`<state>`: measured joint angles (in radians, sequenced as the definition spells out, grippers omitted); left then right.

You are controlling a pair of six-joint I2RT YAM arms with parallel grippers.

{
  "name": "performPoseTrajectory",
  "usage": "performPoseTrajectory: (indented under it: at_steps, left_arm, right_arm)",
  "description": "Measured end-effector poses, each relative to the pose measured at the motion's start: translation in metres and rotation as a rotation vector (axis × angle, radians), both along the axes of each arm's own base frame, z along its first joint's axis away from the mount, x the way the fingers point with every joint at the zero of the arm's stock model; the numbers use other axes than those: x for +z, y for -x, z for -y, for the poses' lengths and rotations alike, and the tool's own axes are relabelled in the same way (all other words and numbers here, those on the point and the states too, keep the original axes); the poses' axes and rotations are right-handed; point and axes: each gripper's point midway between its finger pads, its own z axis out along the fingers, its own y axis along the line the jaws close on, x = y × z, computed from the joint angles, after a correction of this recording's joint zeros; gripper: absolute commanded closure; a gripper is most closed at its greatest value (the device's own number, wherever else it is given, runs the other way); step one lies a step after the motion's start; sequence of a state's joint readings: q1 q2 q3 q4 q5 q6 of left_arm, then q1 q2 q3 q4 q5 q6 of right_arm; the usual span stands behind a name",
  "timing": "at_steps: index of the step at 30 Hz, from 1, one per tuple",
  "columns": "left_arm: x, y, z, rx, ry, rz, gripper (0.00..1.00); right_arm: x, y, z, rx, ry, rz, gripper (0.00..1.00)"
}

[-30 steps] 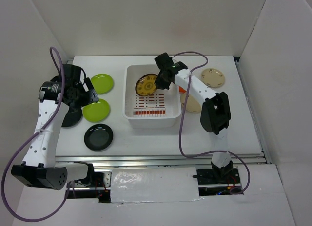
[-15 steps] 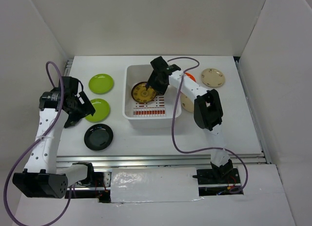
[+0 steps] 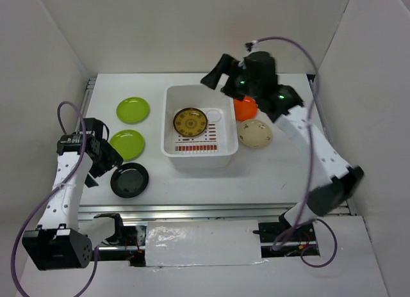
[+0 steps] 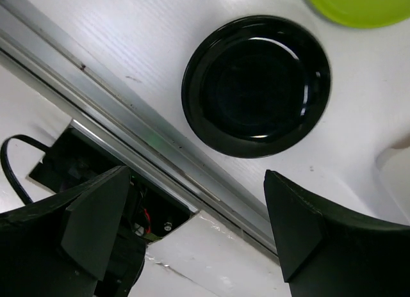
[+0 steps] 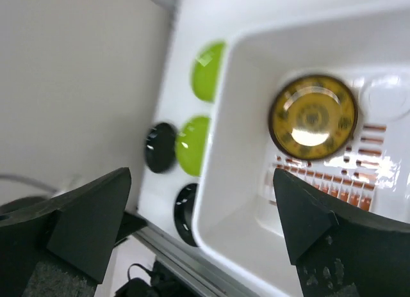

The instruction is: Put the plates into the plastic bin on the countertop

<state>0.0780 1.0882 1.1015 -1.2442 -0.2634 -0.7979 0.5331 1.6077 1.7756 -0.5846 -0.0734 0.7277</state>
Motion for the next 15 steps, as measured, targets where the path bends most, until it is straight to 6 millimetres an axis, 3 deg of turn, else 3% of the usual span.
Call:
performPoseTrajectory:
  at_steps: [3,6,9,15]
  left_arm:
    - [-0.024,0.008,0.001,0.042,0.032,-0.041,0.01]
    - [-0.057,0.014,0.007,0.078,0.09,-0.091,0.01]
    - [-0.085,0.021,0.016,0.108,0.144,-0.14,0.02]
    - [-0.11,0.012,0.024,0.148,0.201,-0.12,0.1]
  right_arm:
    - [0.077,0.04,0.04,0.076,-0.111,0.224,0.0]
    - [0.102,0.075,0.062,0.172,-0.155,0.339,0.0]
    - [0.094,0.107,0.061,0.292,-0.173,0.363,0.0]
    - [0.036,0.134,0.055,0.434,-0.178,0.234,0.0]
